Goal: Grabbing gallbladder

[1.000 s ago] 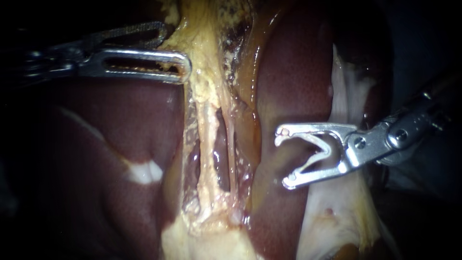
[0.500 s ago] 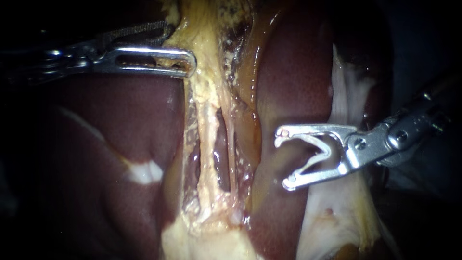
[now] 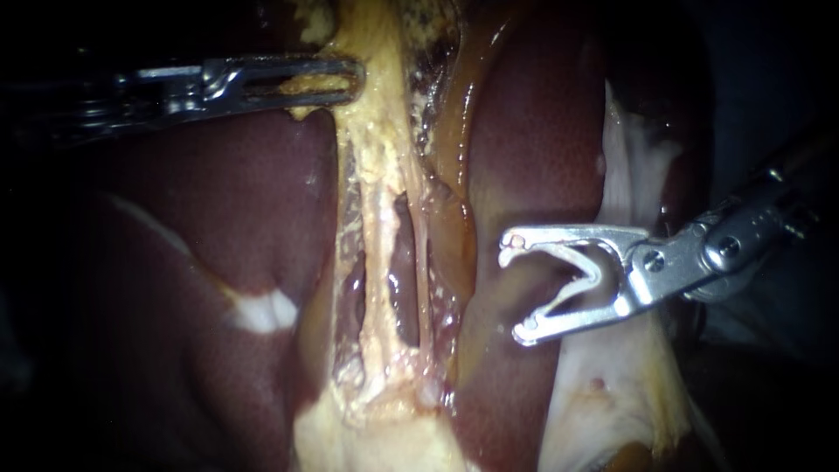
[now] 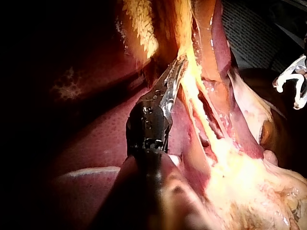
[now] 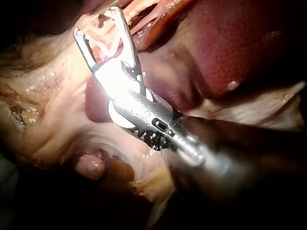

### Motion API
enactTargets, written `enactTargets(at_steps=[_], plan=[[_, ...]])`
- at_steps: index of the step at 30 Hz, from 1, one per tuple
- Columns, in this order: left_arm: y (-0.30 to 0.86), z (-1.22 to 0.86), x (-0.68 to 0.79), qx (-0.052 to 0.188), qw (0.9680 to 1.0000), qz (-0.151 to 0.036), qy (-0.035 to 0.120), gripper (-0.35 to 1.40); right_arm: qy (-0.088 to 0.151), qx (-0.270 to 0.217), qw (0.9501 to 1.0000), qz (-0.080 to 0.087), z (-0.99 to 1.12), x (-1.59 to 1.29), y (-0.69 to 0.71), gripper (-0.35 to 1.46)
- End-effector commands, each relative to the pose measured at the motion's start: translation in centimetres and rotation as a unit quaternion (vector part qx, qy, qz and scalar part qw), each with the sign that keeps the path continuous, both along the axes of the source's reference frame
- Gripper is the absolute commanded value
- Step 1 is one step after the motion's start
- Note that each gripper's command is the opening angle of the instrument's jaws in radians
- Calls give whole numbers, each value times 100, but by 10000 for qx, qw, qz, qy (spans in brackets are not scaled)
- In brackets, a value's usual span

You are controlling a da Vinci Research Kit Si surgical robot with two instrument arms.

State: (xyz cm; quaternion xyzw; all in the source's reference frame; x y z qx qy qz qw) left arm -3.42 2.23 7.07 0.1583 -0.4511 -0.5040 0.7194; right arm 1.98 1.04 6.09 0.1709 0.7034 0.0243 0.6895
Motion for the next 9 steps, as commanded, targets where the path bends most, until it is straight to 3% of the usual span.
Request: enactTargets(at_steps=[1,9], plan=[[0,1,0,6,10000,-4,-5,-35,1,1,10000,0,0,0,0,45],[-3,1,-3,-2,10000,-16,5,-35,-1,1,10000,1,0,0,0,45]])
